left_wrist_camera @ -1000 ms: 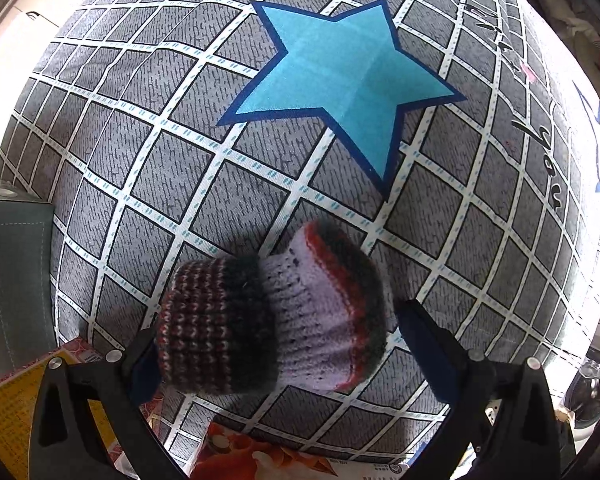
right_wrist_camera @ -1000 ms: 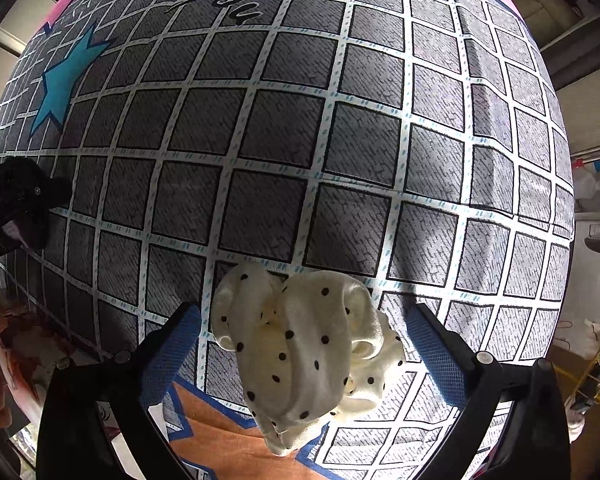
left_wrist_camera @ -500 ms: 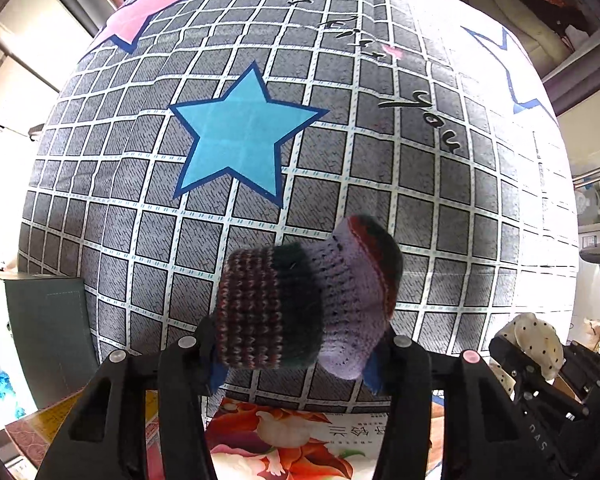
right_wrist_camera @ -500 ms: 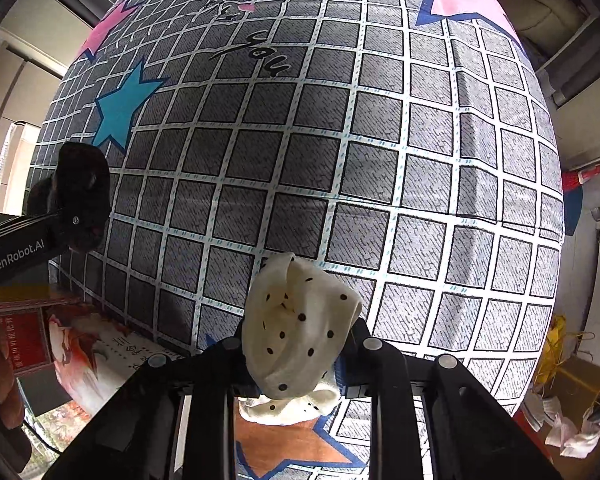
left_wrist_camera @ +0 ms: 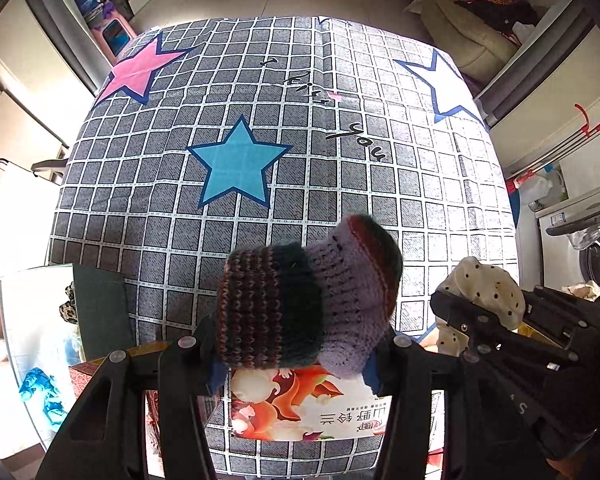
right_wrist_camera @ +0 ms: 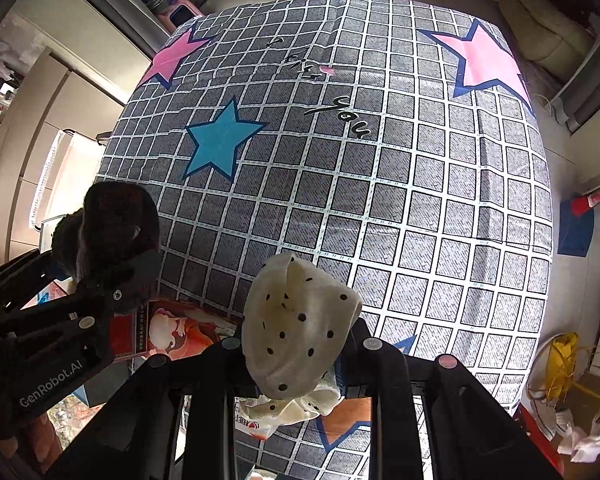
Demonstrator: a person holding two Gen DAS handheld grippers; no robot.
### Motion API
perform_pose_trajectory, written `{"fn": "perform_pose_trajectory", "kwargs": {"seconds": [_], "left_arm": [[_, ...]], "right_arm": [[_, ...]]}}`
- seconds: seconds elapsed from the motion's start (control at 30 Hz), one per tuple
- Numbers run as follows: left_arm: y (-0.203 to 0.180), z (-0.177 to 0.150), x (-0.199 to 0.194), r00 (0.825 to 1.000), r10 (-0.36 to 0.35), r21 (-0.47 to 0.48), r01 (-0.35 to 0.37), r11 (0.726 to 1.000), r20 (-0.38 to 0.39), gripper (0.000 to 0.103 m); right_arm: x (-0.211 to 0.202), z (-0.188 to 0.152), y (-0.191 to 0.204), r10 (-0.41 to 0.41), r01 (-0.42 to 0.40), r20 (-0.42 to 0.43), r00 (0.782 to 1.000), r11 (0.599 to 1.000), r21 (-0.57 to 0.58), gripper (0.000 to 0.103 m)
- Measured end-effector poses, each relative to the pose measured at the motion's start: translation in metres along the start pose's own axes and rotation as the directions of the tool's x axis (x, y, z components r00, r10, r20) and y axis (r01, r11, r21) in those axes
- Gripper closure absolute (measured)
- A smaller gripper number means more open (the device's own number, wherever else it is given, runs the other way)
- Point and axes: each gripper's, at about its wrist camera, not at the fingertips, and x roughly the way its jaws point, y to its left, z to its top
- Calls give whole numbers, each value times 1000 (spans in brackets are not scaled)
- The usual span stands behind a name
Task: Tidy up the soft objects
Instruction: 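Carry the knit sock and scrunchie with both tools over the white box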
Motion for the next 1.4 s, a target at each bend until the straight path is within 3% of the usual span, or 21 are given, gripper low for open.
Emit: {"fn": "perform_pose_trajectory", "kwargs": {"seconds": [0.33,0.7,1.4], "left_arm": [[27,-25,-43,998,-38,-5,39,999,51,47],[64,-57,-61,998,-13,-14,14,1000,62,47],[156,-107,-83,995,49,-218,-29,976,89,47]], "right_arm": [[-25,-14,42,12,-11,25,1000,999,-38,78],[-34,-24,89,39,-36,27,999,995,-98,78],[-24,-44,199,103,-111,-41,994,942,-317,78]]}}
